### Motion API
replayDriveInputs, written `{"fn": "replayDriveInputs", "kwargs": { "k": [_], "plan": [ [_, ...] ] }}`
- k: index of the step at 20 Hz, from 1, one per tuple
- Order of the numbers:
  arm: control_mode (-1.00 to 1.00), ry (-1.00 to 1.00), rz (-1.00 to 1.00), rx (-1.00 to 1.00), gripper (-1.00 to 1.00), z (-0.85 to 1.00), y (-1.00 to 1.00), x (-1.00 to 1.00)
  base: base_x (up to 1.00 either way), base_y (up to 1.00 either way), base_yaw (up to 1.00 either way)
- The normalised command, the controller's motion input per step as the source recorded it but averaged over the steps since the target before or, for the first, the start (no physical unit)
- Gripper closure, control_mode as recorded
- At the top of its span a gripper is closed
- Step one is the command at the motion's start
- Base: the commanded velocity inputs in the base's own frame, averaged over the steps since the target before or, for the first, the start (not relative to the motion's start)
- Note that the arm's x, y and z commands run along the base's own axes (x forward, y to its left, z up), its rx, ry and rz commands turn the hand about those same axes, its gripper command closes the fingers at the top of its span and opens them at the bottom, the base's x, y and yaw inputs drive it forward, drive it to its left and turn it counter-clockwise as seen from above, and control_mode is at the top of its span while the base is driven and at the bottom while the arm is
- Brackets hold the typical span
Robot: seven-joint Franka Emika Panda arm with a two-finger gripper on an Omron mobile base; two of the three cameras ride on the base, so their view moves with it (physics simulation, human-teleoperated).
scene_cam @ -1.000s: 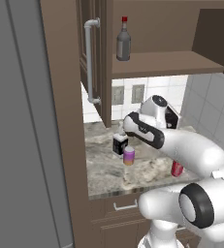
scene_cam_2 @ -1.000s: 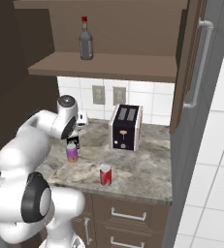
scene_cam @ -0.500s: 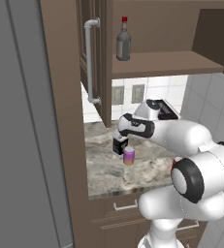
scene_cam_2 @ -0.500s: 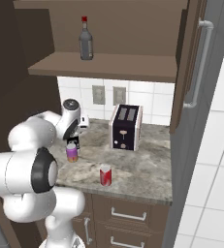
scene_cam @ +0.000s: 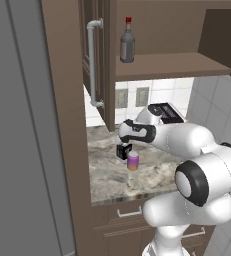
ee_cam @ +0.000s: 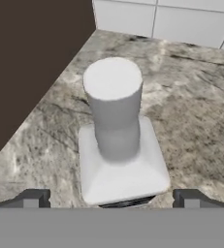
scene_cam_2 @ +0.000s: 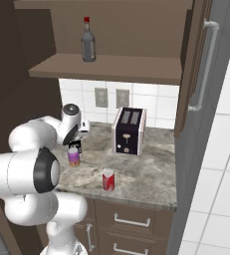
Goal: Sort all alcoholic drinks to one cabinet, and non-alcoholic drinks to the other.
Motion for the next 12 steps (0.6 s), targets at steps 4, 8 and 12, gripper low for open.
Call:
{"fn": "replayDriveInputs", "kwargs": {
  "k": [4, 8, 12],
  "plan": [
    [-1.0, -0.01, 0.0, -0.01, -1.0, 0.0, 0.14, 0.15, 0.0, 0.0, 0.0],
    [-1.0, 0.0, 0.0, 0.0, -1.0, 0.0, 0.03, 0.22, 0.0, 0.0, 0.0],
    [-1.0, 0.0, 0.0, 0.0, -1.0, -0.01, 0.0, 0.16, 0.0, 0.0, 0.0]
  ]
}}
